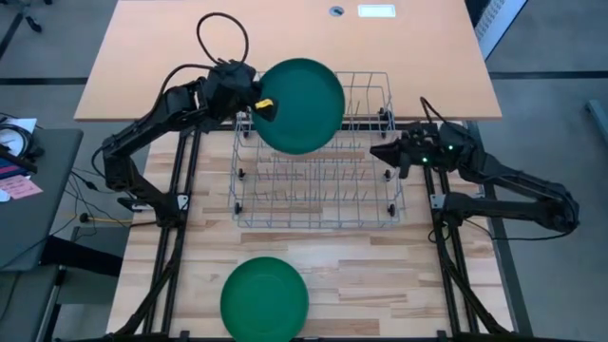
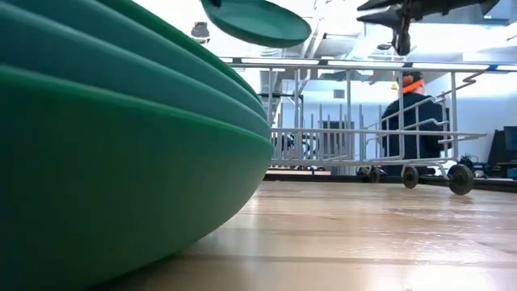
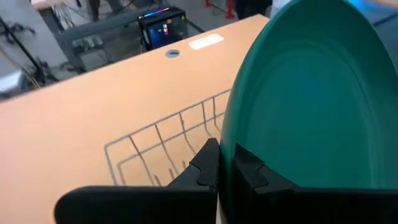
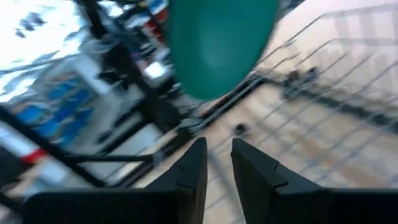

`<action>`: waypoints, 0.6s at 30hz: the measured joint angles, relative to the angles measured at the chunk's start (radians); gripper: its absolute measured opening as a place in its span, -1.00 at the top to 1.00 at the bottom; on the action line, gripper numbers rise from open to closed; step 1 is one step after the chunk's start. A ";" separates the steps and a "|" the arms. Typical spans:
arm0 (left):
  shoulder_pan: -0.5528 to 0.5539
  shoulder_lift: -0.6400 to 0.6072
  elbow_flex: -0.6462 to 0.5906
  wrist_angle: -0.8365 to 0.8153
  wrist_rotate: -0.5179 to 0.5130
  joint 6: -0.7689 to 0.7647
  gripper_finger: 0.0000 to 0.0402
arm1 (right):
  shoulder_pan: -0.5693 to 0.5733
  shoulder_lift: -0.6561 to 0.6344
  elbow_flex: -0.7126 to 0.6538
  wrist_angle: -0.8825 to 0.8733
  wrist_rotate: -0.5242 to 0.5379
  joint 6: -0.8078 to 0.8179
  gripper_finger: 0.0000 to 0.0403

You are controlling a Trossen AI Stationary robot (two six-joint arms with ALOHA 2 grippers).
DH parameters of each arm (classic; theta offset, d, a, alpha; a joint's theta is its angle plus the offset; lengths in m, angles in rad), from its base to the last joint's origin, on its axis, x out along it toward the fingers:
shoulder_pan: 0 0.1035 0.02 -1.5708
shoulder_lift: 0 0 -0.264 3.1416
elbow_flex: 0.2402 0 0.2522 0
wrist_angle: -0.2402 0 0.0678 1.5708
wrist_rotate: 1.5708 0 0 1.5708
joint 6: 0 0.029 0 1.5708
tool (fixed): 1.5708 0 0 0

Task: Sort dishes
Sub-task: Put the dark blue plate in the dish rack

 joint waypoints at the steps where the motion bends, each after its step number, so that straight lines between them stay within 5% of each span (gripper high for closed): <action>1: -0.002 0.000 0.000 0.001 0.000 -0.028 0.99 | 0.000 -0.003 0.008 0.001 -0.034 0.012 0.60; 8: -0.006 0.000 0.000 0.061 0.030 -0.142 0.99 | 0.000 -0.040 0.054 -0.060 -0.243 0.023 0.60; 18: -0.006 -0.001 0.000 0.220 0.138 -0.096 0.99 | -0.001 -0.080 0.108 -0.200 -0.225 0.052 0.60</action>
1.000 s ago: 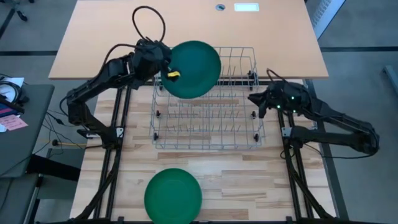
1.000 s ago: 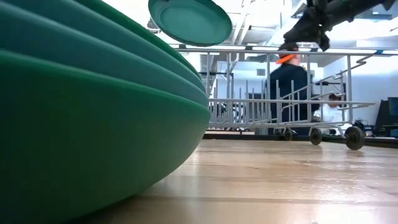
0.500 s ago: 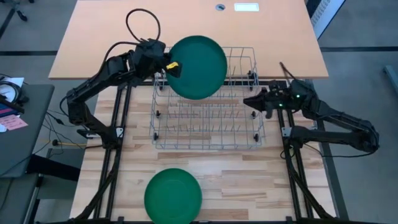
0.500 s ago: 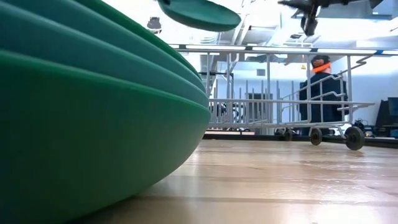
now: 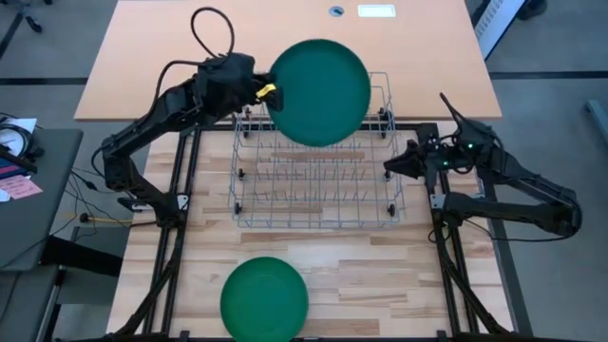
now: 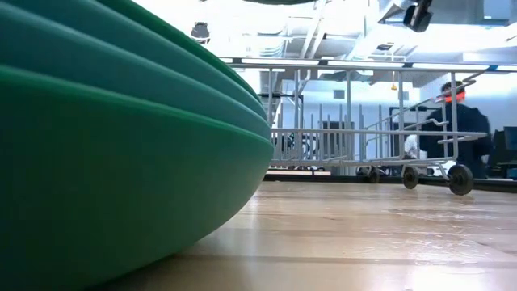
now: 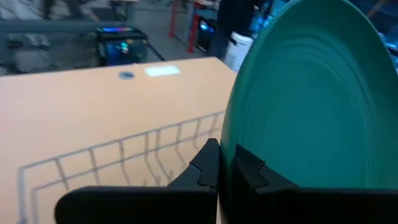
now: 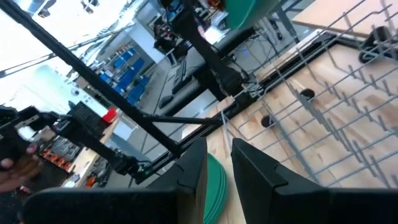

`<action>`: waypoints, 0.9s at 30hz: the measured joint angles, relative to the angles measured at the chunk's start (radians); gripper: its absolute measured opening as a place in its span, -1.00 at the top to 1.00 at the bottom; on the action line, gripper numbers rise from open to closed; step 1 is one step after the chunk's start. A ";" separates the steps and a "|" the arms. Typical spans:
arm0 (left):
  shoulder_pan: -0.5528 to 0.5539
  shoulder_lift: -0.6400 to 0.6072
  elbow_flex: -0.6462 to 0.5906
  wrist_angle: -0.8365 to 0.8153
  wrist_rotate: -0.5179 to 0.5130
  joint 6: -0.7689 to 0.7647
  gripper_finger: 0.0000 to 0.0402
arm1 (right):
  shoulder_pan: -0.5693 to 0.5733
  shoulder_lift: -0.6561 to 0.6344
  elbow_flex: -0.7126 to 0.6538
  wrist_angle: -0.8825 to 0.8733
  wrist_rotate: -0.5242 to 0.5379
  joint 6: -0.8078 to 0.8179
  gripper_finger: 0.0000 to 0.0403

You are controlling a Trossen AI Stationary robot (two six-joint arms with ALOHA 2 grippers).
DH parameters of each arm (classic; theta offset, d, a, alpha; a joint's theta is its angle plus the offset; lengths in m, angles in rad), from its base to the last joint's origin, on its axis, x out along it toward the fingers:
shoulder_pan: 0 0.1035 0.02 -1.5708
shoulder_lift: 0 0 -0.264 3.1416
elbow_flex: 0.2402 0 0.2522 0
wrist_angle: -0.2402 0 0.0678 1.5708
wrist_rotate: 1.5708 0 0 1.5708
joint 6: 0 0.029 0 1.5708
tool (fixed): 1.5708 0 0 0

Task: Sort dishes
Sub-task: Put the dark blue plate in the dish rack

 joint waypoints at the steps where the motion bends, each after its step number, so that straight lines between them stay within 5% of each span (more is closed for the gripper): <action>1: 0.000 0.000 0.000 -0.001 0.019 -0.014 0.99 | 0.000 0.001 0.003 -0.002 0.016 0.018 0.60; 11: 0.000 -0.006 0.000 0.001 0.241 -0.125 0.99 | 0.049 0.023 0.003 -0.039 0.081 0.370 0.60; 27: 0.052 -0.006 0.000 -0.165 0.511 -0.112 0.99 | 0.121 0.029 0.003 -0.086 0.306 0.388 0.60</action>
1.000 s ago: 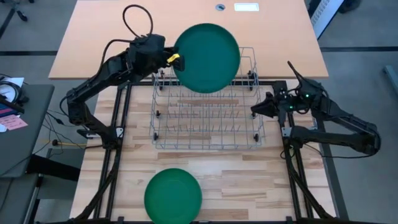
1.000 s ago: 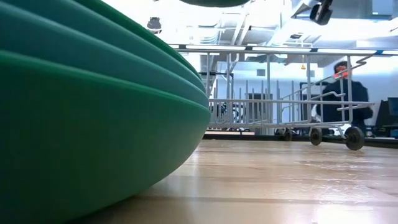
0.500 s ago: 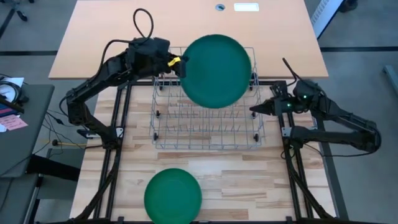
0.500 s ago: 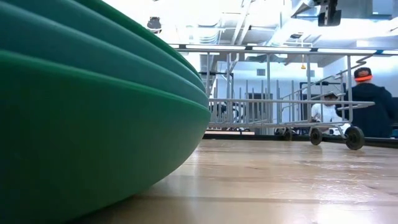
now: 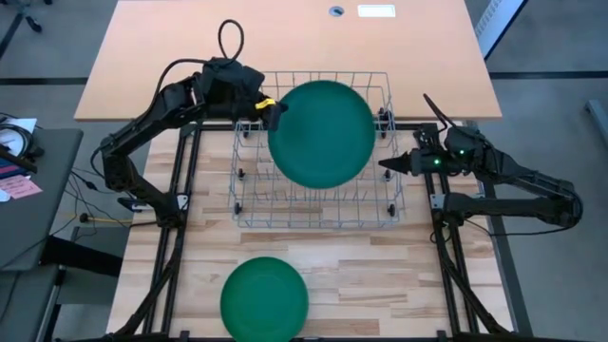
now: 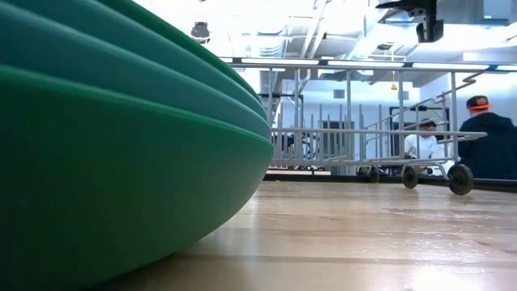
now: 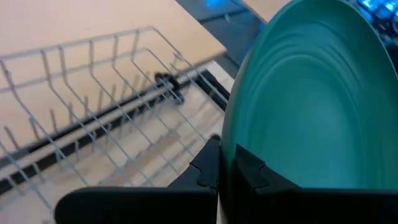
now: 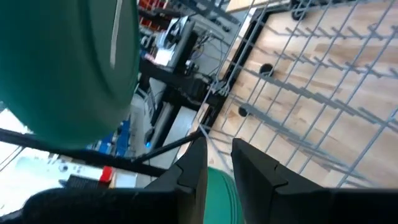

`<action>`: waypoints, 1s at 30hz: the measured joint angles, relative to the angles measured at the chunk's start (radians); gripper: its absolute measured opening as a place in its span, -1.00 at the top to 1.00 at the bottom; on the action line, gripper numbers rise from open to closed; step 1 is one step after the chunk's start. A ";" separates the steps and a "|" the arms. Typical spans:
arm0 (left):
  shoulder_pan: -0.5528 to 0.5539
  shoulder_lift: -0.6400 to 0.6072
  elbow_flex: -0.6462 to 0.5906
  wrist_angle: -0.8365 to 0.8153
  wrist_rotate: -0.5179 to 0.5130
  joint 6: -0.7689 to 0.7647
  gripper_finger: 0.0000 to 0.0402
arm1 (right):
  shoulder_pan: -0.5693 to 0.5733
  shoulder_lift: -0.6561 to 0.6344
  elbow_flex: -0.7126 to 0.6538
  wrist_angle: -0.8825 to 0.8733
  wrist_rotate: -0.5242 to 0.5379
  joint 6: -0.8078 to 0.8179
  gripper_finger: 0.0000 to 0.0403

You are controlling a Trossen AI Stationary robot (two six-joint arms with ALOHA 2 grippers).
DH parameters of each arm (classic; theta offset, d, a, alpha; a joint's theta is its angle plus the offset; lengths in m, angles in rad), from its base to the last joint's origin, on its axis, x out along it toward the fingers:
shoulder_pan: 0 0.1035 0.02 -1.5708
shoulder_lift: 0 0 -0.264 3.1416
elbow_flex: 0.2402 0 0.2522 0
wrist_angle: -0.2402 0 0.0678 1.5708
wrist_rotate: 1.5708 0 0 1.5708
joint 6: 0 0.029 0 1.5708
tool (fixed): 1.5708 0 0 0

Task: Sort dishes
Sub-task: Put the dark blue plate in the dish rack

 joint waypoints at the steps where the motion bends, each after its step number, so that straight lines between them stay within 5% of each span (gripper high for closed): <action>1: 0.011 0.000 0.000 -0.008 0.028 0.008 0.99 | -0.001 0.000 0.000 -0.002 0.007 0.000 0.60; 12: 0.139 -0.010 0.000 -0.066 0.167 -0.002 0.99 | -0.043 0.006 0.000 0.002 0.052 0.000 0.60; 22: 0.129 -0.016 0.000 -0.073 0.038 0.014 0.99 | -0.013 0.037 0.000 0.011 0.087 -0.033 0.60; 27: 0.131 -0.019 0.000 -0.056 0.171 -0.116 0.99 | 0.012 0.040 0.000 0.012 0.086 -0.028 0.60; 30: 0.154 -0.024 0.000 -0.018 0.348 -0.178 0.99 | 0.025 0.039 0.000 0.016 0.084 -0.022 0.60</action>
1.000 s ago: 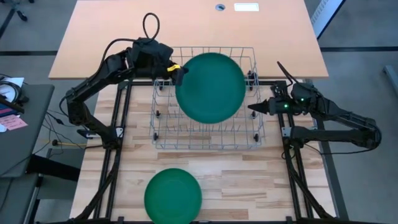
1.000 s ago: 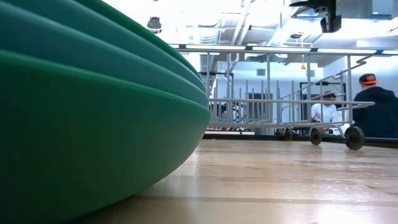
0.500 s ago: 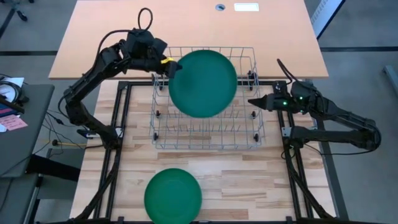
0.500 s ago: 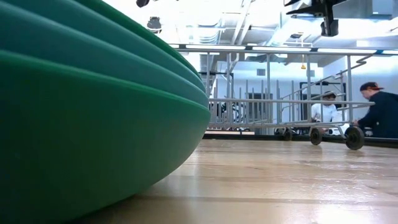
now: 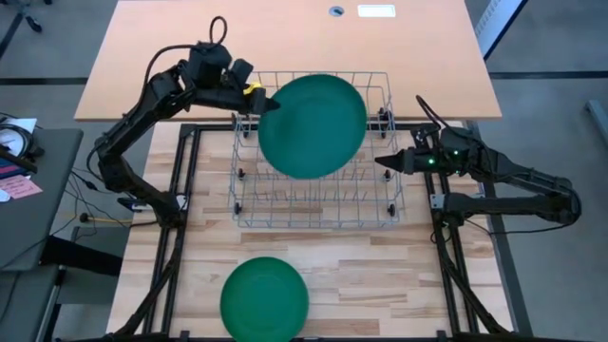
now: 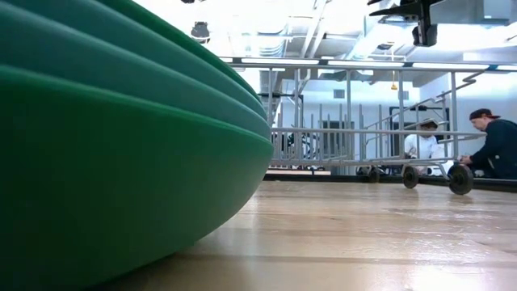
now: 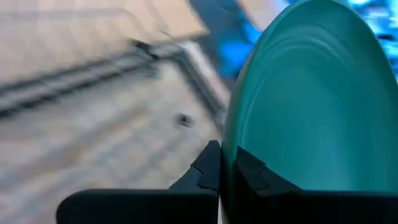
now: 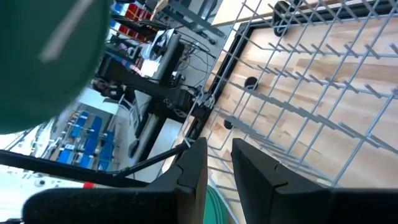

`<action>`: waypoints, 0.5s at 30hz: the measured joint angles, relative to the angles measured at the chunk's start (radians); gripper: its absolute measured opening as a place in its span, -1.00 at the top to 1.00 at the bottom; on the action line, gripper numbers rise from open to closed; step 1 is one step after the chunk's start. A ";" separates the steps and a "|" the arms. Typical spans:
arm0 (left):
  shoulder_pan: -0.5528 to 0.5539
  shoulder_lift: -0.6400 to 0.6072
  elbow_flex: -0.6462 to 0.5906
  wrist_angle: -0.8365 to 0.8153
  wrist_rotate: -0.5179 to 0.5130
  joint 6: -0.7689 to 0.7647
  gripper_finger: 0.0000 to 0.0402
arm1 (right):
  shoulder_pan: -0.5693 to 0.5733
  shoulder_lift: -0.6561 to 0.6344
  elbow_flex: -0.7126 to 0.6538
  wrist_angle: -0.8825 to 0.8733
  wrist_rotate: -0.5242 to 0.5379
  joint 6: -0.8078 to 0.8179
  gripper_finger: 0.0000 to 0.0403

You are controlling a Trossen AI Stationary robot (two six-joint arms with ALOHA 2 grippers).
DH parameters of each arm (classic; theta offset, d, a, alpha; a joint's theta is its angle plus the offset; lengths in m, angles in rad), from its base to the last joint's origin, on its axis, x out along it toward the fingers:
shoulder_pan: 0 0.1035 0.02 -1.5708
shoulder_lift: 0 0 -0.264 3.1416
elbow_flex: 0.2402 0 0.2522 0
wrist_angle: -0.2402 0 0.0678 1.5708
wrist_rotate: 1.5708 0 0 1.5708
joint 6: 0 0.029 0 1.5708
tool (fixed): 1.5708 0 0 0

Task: Sort dishes
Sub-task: Put the dark blue plate in the dish rack

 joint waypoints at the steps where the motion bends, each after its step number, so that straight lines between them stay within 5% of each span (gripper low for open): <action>1: 0.011 0.000 0.000 0.020 0.076 -0.001 0.99 | 0.002 0.000 0.000 -0.001 0.000 0.000 0.60; 5: 0.070 0.017 -0.001 0.098 0.352 -0.010 0.99 | 0.006 0.000 0.000 -0.004 0.000 -0.004 0.60; 8: 0.105 0.039 -0.004 0.246 0.482 -0.166 0.99 | 0.006 0.001 0.000 -0.005 0.000 -0.008 0.60; 15: 0.100 0.110 -0.001 0.970 0.803 -0.629 0.99 | 0.006 0.007 0.000 -0.008 -0.001 -0.015 0.60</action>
